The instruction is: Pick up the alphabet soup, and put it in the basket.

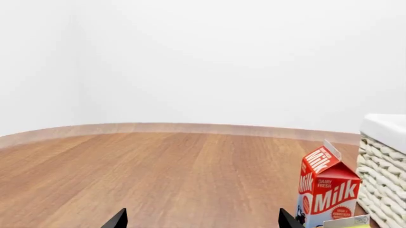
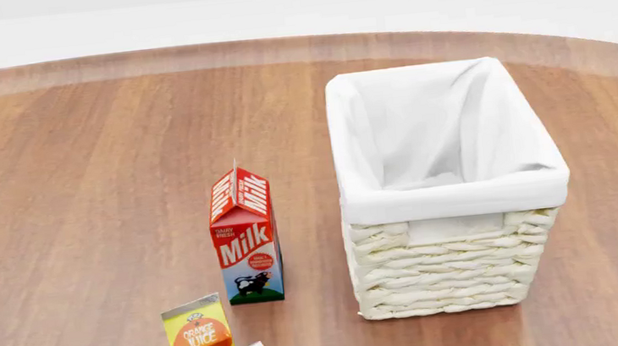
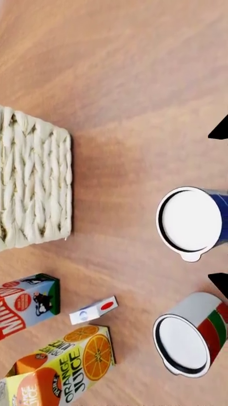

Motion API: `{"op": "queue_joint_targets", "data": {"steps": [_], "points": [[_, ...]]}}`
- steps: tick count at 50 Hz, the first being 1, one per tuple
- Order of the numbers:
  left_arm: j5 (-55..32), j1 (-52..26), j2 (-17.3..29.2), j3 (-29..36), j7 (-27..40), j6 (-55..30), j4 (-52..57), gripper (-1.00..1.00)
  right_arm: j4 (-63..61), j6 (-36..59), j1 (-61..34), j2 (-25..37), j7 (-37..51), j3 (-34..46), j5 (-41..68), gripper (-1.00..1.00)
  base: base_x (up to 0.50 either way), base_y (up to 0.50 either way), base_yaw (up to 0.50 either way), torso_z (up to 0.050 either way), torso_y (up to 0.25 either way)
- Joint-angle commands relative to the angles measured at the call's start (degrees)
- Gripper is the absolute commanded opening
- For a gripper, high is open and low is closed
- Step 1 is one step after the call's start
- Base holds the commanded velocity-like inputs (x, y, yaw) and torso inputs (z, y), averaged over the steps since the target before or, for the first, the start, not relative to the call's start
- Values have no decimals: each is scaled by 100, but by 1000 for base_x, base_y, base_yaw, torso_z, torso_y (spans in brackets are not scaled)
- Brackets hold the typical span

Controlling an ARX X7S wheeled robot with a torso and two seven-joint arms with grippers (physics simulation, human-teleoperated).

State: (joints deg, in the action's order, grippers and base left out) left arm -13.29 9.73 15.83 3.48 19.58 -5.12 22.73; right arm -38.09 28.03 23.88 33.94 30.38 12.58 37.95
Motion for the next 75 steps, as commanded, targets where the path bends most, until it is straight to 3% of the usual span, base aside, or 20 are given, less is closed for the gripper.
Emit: {"op": "queue_joint_targets", "data": {"steps": [1, 75], "points": [[40, -30, -88, -160, -116, -7, 8, 100, 422, 327, -387, -190, -256, 166, -175, 100, 0, 0, 0, 0, 0], [-183, 14, 56, -115, 51, 6, 170, 100, 1797, 574, -1460, -555, -682, 829, -348, 100, 0, 0, 0, 0, 0]]}}
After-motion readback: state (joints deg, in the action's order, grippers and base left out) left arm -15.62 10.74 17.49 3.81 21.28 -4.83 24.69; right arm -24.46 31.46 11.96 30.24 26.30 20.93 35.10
